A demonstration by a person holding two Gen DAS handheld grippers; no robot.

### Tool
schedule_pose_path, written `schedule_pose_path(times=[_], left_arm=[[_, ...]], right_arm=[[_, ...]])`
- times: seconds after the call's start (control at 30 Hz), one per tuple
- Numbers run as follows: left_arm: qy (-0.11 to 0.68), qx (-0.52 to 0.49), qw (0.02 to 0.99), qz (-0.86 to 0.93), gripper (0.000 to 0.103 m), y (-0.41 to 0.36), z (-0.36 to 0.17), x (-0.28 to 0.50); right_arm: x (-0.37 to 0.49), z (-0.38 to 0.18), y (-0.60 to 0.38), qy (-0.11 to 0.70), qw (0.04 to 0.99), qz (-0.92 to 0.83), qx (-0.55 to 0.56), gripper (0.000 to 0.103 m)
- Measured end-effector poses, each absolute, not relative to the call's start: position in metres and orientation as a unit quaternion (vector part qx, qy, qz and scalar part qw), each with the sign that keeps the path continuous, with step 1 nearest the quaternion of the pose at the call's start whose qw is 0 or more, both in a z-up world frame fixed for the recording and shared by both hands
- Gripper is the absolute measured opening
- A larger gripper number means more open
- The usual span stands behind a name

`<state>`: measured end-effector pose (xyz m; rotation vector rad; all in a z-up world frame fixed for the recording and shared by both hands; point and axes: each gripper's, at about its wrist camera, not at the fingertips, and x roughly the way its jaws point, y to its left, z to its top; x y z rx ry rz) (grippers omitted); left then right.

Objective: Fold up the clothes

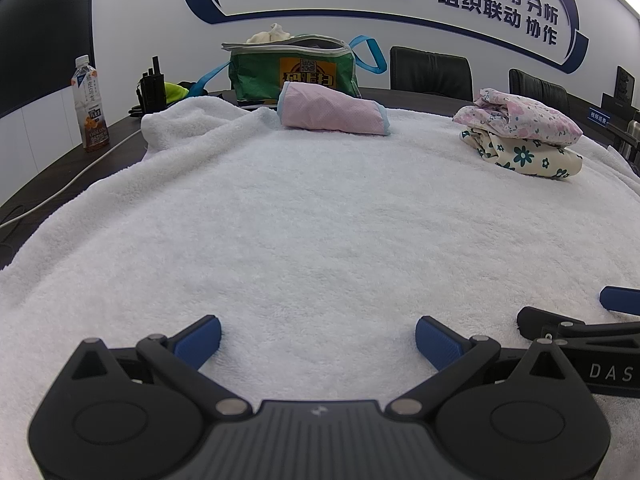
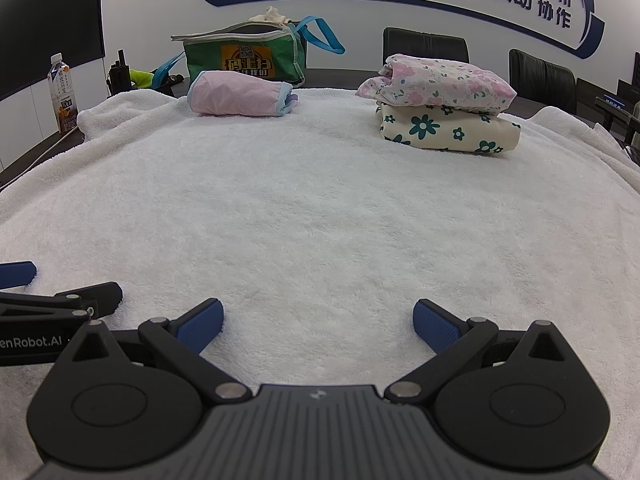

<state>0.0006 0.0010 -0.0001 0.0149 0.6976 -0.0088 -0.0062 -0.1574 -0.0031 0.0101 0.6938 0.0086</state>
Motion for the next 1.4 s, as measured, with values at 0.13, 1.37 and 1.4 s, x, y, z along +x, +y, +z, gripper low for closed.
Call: schedule_pose_path(times=[0.13,1.37,1.4], left_arm=[[0.342,0.007,0.94,-0.004,0.103,0.0009,-0.0002,0.0007],[0.342,0.007,0.94,-0.005,0.103,0.0003,0.0001,0.0025],[0.342,0.007,0.94,-0.005,0.103,0.0003,0.0001,0.0022]], right_arm=[[-0.0062,-0.0031,-0.1574,0.34,0.94,0.004,0.005,0.103],[-0.0067,-0.0031,-0.157,0.34,0.94,0.004,0.005,0.103],[-0.0066,-0.0031,-0.157,0.34,0.94,0.004,0.005,0.103]])
